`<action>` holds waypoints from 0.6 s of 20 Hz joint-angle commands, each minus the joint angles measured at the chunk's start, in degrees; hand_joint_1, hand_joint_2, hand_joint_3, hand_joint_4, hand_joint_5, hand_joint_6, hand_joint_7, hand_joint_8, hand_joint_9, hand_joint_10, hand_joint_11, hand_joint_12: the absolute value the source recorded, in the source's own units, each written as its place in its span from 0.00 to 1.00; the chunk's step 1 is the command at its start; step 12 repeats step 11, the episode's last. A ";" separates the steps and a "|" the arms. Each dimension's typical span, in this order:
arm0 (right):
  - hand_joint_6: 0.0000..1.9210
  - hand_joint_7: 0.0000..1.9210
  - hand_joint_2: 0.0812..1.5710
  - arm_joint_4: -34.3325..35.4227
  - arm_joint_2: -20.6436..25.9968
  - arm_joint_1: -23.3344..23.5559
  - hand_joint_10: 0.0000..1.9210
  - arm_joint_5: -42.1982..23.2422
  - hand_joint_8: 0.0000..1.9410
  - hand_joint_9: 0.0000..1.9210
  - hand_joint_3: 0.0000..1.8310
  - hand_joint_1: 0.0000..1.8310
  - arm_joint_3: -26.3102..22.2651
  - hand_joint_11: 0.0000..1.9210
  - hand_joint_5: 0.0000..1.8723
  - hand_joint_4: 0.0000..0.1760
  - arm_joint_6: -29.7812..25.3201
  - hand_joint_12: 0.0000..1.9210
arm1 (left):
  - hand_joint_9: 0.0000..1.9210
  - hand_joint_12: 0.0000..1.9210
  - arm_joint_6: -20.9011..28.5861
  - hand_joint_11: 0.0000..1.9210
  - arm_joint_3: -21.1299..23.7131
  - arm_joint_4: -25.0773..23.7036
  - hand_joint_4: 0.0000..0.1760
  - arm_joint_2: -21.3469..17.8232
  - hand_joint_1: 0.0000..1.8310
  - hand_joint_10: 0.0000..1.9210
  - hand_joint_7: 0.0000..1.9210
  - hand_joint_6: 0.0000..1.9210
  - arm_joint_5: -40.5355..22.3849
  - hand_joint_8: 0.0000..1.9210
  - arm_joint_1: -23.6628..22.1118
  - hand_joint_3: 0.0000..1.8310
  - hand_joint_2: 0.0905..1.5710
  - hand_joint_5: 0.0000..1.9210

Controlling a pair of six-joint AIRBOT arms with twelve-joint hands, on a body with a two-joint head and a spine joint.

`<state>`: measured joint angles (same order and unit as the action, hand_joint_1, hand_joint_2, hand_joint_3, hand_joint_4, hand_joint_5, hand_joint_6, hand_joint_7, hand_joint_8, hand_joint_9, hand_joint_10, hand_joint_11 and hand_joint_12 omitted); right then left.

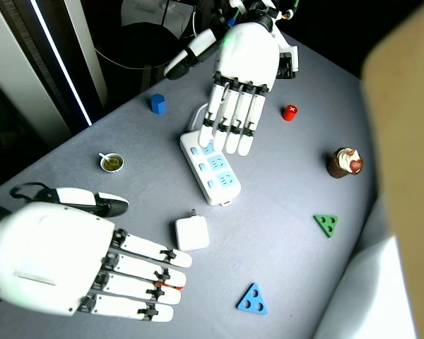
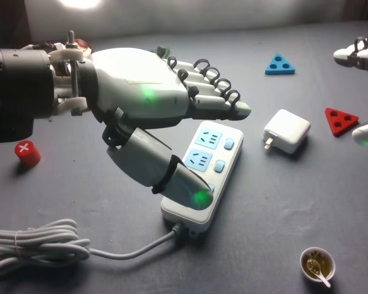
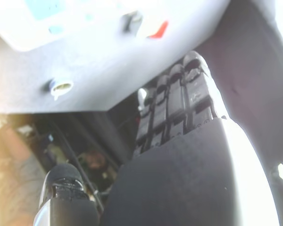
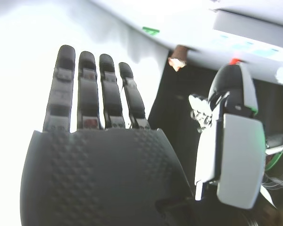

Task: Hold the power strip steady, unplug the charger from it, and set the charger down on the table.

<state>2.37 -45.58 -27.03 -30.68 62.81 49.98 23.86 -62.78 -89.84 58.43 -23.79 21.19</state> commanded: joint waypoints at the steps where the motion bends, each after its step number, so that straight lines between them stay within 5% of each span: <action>1: 0.00 0.08 0.61 -1.10 1.00 0.82 0.00 -6.55 0.00 0.08 0.00 0.15 -0.02 0.07 0.07 0.00 -0.51 0.09 | 0.04 0.01 0.25 0.05 0.22 2.06 0.00 0.31 0.00 0.00 0.05 0.00 -1.14 0.00 -1.23 0.00 0.57 0.03; 7: 0.00 0.10 0.63 -12.60 2.78 -1.17 0.00 -16.12 0.00 0.11 0.00 0.16 -0.80 0.10 0.09 0.00 -1.88 0.08 | 0.05 0.01 0.52 0.06 0.24 1.89 0.00 0.35 0.00 0.00 0.05 0.00 -0.99 0.00 -1.38 0.00 0.57 0.03; 12: 0.01 0.12 0.64 -13.76 3.18 -1.86 0.01 -18.97 0.01 0.12 0.00 0.16 -0.10 0.11 0.11 0.00 -2.32 0.08 | 0.04 0.00 0.52 0.05 0.27 1.67 0.00 0.06 0.00 0.00 0.05 0.00 -1.21 0.00 -1.30 0.00 0.57 0.03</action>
